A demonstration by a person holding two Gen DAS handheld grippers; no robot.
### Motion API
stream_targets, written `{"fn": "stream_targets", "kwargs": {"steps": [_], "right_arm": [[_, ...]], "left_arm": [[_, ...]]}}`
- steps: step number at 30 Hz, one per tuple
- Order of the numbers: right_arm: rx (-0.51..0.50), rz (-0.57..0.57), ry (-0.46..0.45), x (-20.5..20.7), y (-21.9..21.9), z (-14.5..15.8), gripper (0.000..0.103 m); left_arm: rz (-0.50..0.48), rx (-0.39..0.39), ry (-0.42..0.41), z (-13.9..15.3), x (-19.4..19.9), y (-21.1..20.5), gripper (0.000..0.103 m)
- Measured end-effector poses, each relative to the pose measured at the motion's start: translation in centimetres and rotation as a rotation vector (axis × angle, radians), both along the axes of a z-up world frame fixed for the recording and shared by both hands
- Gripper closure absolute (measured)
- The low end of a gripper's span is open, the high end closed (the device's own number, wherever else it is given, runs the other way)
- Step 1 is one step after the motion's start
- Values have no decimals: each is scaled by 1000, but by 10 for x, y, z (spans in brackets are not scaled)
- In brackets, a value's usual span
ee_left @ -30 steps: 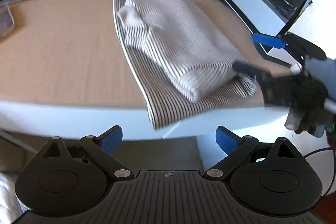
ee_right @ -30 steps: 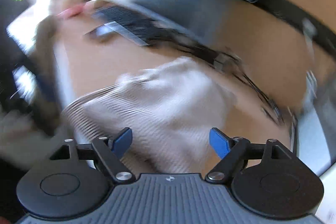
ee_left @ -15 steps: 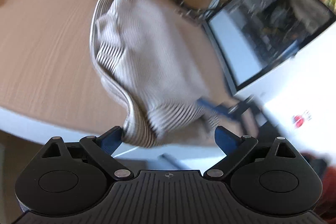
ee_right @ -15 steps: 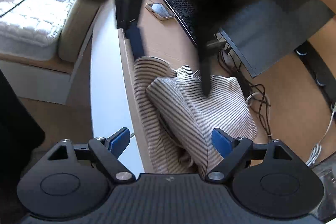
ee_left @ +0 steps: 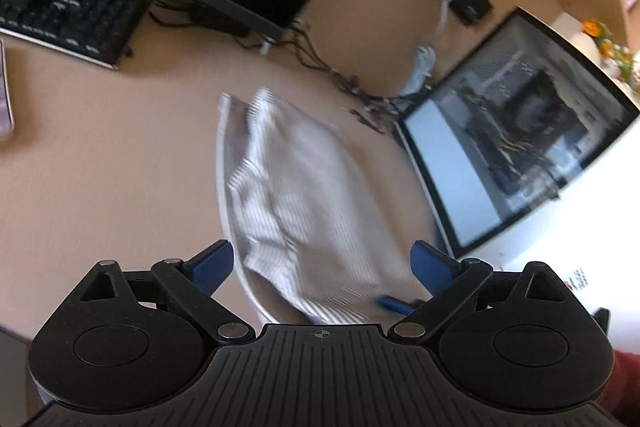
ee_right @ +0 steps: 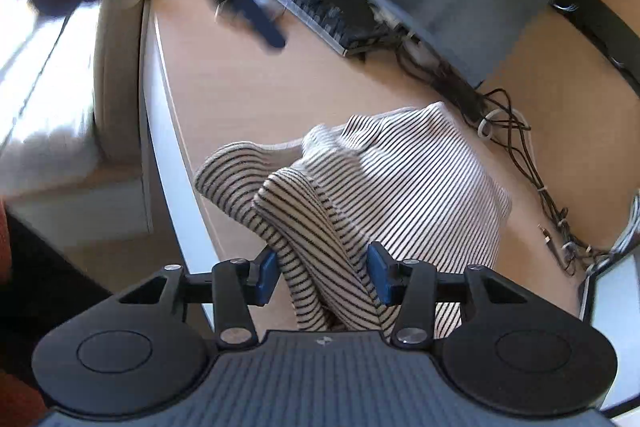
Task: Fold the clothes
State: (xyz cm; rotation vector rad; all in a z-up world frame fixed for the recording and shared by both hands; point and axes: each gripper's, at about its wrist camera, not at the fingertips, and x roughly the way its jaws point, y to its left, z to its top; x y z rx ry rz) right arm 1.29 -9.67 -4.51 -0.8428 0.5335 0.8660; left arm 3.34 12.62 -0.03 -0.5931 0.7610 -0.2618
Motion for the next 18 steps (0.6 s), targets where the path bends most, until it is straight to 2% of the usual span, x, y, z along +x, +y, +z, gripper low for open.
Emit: {"fn": "stream_targets", "kwargs": {"steps": [2, 5, 9, 11, 17, 18], "right_arm": [[-56, 17, -11, -3, 3, 4, 73], [-140, 41, -27, -8, 8, 9, 82], [-266, 82, -66, -18, 6, 25, 85], [-335, 113, -102, -28, -3, 40, 85], [-606, 322, -302, -53, -19, 79, 86], [-645, 360, -337, -51, -19, 81, 86]], "left_arm": [[-10, 43, 10, 1, 14, 7, 5], [-82, 171, -20, 4, 32, -2, 5], [-204, 276, -74, 1, 64, -24, 8], [-256, 305, -79, -6, 81, -38, 19], [-426, 464, -132, -31, 106, -79, 33], [-448, 471, -138, -34, 107, -81, 35]]}}
